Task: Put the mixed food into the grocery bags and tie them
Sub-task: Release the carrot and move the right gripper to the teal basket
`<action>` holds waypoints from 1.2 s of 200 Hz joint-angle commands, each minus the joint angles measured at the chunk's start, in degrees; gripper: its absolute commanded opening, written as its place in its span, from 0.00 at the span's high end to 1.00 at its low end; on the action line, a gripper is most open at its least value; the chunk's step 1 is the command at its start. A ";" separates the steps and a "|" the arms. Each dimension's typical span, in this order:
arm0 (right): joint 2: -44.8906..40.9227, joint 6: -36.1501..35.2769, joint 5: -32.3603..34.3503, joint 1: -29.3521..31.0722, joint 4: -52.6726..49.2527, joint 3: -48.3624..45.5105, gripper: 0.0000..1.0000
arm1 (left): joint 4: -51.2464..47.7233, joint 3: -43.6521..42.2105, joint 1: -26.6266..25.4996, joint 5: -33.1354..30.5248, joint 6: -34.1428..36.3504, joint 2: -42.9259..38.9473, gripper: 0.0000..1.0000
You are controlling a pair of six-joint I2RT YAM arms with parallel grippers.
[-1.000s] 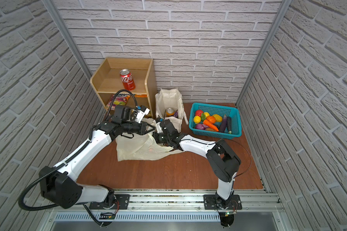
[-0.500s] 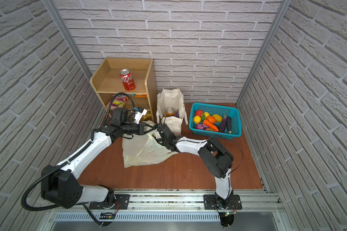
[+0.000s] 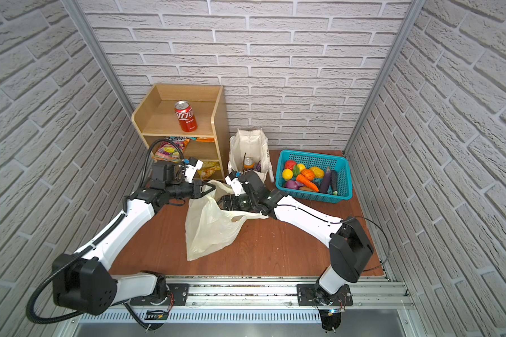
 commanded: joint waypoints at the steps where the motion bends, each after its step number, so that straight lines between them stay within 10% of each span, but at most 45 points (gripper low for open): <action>1: -5.68 -4.29 -1.64 -2.16 -7.15 1.05 0.22 | 3.56 -1.13 0.56 -1.18 1.34 -2.01 1.00; 65: -13.83 -5.10 4.22 -17.47 -11.73 2.59 0.25 | 5.89 -0.54 0.99 -3.46 1.21 -1.80 1.00; 123: -0.44 -10.32 17.04 -36.46 -26.26 15.70 0.25 | 8.63 -0.30 0.96 -2.34 0.02 -0.55 1.00; 166: 14.59 -21.49 37.37 -37.93 -38.31 26.98 0.19 | 11.74 -1.69 0.93 -0.95 -1.62 -0.11 1.00; 240: 25.16 -25.03 42.59 -37.59 -41.49 31.17 0.18 | 12.99 -2.67 1.09 0.50 -2.01 0.11 1.00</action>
